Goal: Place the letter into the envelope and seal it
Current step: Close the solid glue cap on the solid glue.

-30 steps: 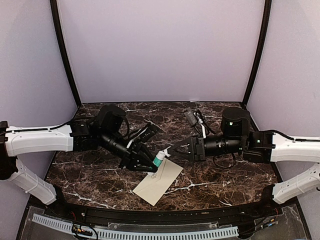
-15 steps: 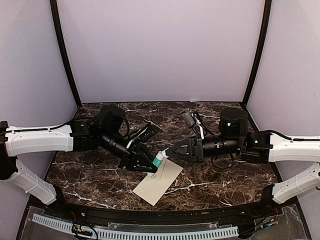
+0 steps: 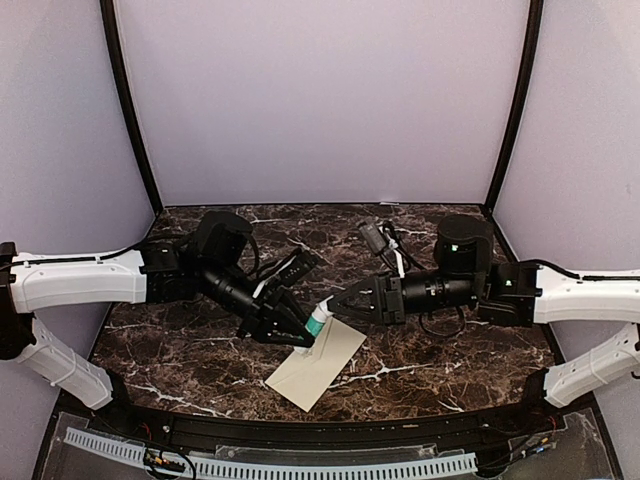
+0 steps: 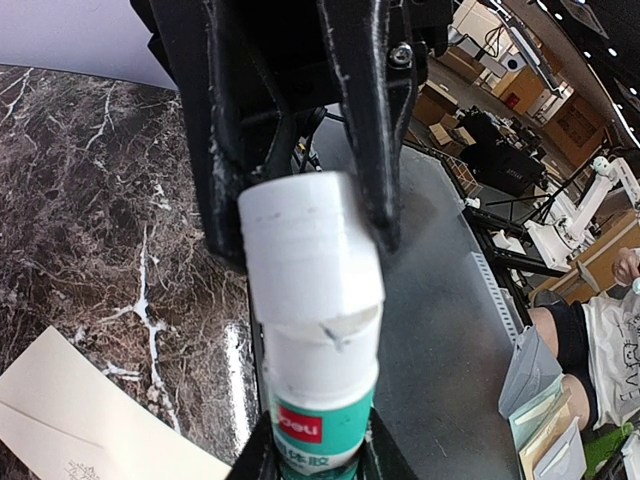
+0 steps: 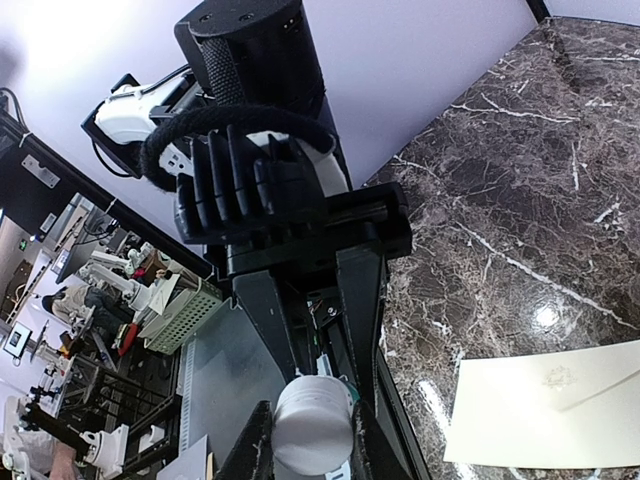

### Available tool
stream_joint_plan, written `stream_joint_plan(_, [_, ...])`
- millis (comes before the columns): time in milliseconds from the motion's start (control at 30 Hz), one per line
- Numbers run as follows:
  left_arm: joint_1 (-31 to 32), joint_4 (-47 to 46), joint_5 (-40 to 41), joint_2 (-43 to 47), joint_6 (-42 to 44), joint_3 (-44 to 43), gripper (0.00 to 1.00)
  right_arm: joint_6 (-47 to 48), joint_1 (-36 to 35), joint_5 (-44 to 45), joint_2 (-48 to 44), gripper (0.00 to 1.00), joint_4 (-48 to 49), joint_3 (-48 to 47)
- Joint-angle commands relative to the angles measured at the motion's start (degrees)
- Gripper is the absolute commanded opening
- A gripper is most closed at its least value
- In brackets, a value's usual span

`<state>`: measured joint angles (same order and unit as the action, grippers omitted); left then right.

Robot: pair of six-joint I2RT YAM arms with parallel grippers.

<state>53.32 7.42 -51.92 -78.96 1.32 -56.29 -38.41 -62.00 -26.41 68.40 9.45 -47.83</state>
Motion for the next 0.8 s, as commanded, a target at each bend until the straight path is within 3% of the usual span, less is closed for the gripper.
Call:
stream_joint_plan(0, [0.24,-0.6,-1.37,0.15,0.44,-0.97,0.0,1.01,-1.1,-2.11,0.86,0.19,0.36,-2.13])
stream_joint_plan(767, [0.28,0.03,-1.49,-1.09,-0.09,-1.43,0.0,4.46,-2.05,-6.5,3.89,0.15,-9.02,-7.33])
